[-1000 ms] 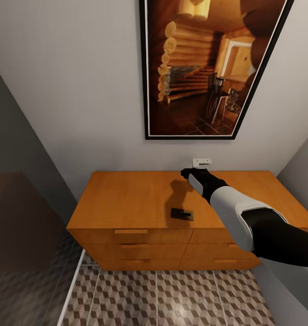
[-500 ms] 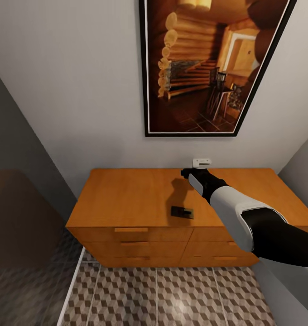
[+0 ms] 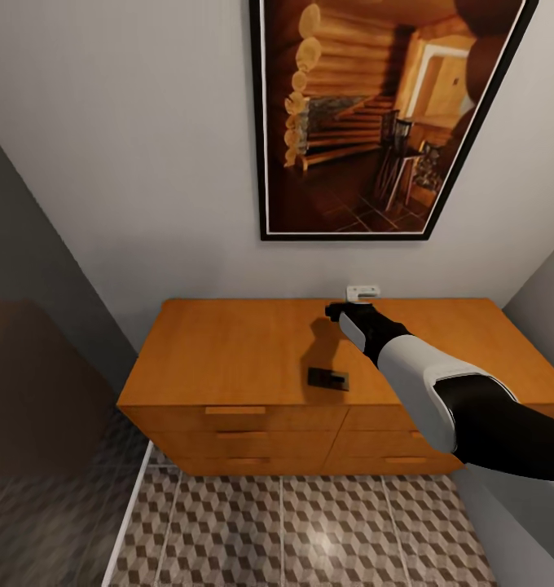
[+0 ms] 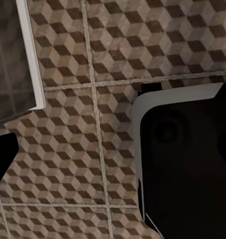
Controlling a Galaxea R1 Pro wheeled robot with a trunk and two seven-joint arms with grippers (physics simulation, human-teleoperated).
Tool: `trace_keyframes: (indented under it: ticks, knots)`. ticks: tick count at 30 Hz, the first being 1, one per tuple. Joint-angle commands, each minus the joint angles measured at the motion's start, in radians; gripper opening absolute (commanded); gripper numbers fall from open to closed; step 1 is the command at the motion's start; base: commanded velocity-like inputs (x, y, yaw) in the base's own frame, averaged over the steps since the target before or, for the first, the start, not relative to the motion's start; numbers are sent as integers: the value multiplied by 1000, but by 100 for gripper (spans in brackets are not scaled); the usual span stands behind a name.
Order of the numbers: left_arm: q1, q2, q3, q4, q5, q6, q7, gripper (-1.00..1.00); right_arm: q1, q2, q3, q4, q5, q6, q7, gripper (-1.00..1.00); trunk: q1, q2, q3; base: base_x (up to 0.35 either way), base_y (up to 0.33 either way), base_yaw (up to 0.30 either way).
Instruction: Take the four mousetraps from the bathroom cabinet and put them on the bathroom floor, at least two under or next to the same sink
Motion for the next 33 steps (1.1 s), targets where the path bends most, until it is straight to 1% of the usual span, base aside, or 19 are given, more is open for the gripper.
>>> trace_keyframes:
  ticks: [1,7,14,33]
  knots:
    - [-1,-1,-9,3,7,-6,1,100,-1,0,9,-2,-10,6,-5,100,0,-2,-3,0,0,0]
    - [-1,-1,-9,4,7,-5,1,100,-1,0,9,-2,-10,6,-5,100,0,-2,-11,0,-72,0]
    - [-1,-1,-9,4,7,-5,1,100,-1,0,9,-1,-10,6,-5,100,0,-2,-13,0,-101,0]
    - [-1,0,-8,4,7,-5,1,100,-1,0,9,-1,-9,6,-5,100,0,-2,-13,0,-7,0]
